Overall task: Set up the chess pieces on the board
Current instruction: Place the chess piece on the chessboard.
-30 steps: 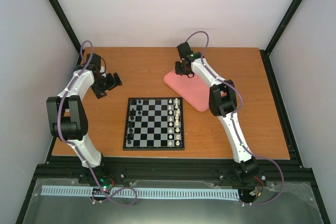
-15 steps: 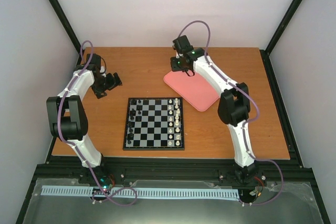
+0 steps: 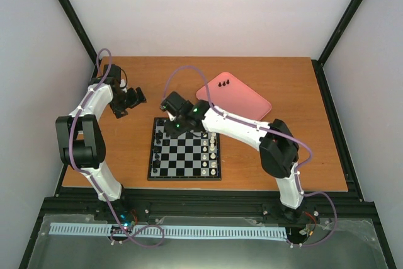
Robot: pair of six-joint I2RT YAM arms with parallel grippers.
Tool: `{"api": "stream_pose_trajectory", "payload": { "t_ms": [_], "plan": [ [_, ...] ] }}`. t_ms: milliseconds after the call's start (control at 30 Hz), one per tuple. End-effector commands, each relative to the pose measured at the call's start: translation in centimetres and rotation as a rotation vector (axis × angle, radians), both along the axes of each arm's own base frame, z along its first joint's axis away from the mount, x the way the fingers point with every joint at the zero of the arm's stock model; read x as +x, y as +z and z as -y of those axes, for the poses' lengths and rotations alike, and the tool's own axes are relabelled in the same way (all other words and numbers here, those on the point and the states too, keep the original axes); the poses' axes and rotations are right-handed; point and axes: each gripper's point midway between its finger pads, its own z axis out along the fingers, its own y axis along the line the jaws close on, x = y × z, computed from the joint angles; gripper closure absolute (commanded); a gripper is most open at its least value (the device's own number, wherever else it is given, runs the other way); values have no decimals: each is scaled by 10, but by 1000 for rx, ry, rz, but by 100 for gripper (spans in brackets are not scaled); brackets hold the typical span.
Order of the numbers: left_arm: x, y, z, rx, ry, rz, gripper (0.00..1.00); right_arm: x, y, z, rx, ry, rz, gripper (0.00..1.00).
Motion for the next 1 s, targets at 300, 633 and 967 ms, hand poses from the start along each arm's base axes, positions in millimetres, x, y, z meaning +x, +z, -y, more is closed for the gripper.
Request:
{"api": "stream_pose_trajectory", "payload": {
  "t_ms": [300,633,967],
  "plan": [
    [3,20,-6,27,-9,67,0,-43,-20,-32,37,86,0,97],
    [7,26,-6,25,-10,80,0,-57,-42,-49,25,130,-17,97],
    [6,26,-4,15,-12,80,0,-58,-60,-61,8,141,-36,97]
  ]
}}
